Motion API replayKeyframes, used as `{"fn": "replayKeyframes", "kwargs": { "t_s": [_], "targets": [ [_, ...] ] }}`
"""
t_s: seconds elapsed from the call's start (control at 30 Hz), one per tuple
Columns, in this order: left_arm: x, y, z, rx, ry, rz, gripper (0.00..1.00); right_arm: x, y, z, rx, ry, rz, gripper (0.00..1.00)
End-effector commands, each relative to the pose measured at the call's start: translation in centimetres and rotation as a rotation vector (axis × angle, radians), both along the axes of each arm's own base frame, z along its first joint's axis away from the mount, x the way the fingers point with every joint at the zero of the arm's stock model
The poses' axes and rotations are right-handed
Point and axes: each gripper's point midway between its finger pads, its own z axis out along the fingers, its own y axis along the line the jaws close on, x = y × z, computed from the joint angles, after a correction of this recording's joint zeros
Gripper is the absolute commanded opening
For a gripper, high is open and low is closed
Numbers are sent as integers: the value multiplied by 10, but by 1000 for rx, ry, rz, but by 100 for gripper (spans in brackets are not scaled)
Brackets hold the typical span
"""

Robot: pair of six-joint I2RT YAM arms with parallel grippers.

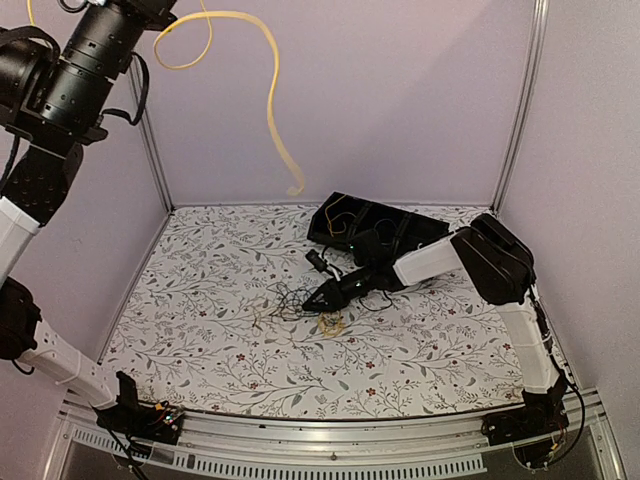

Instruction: Untangle the cables

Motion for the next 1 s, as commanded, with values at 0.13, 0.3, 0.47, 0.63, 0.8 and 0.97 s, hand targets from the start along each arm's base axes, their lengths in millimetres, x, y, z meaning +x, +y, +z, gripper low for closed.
{"fn": "replayKeyframes", "kwargs": {
  "t_s": [0.13,0.3,0.47,0.63,0.8,0.97],
  "targets": [
    [49,-56,-91,192,180,99,0,-14,-22,62,-40,-150,43,48],
    [73,-56,-127,209,293,85,0,-16,-39,118,-44,-358,65,54],
    [113,-47,-170,223,400,82,0,-9,-66,178,10,-457,35,58],
    [159,-41,-205,218,497,29,0,-4,-87,196,-34,-534,41,61],
    [200,-49,-232,247,549,-6,0,-13,-111,182,-96,-551,91,64],
    [233,-53,-249,253,584,-14,0,-28,-132,158,-152,-532,124,64]
  ]
}}
